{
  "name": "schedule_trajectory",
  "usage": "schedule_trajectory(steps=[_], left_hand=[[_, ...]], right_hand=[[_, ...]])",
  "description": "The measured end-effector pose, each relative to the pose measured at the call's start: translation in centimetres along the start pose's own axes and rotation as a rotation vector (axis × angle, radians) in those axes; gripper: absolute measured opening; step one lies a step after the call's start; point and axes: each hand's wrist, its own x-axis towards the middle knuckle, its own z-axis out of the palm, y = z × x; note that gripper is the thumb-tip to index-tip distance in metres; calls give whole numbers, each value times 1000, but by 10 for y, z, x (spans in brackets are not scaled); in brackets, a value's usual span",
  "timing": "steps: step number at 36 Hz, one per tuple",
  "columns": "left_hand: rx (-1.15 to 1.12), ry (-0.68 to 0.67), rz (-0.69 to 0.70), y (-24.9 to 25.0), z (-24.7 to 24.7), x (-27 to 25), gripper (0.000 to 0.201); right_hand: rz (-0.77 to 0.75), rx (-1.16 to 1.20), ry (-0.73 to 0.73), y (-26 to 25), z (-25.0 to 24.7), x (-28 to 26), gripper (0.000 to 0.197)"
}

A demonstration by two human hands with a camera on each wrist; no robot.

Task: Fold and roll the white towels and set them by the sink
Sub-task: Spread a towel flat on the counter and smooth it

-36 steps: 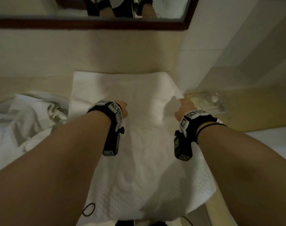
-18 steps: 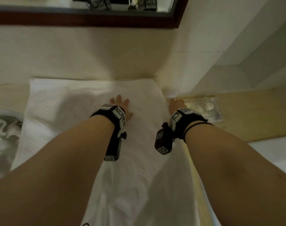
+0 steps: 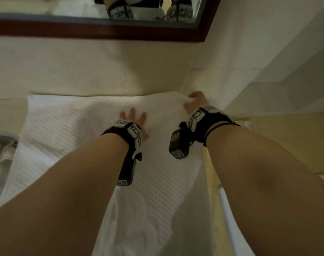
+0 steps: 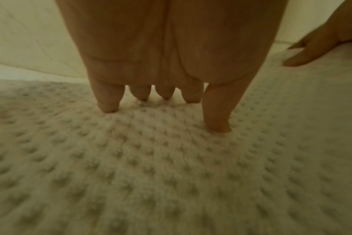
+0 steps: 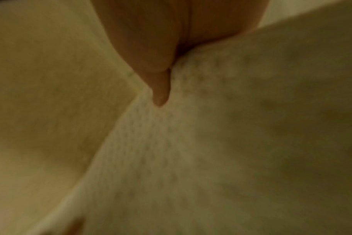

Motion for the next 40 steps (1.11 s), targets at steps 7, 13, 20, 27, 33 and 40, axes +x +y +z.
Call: schedule_trajectory(steps=[7,13,20,27,33,40], left_hand=[[6,2,-7,-7,-2,18,77],[19,29,58,-12,-2,-1,93],[-32,106,-28,-83,10,-2,80],[-60,115,-87,-127,-3,2,85],[-79,98,-57,-132,-10,6,89],[-76,154,-54,-148,1,-7,93]], right_hand=[[-25,-151,200,0,20,21,49],[-258,-661,33,-1,59,-7,64],[-180,-796,-280,-3,124,-16,69],[-134,-838,-239,-18,131,3,69],[-73,-850,-222,-27,131,3,67],[-53,-787,-221,-58,166,-35,63]])
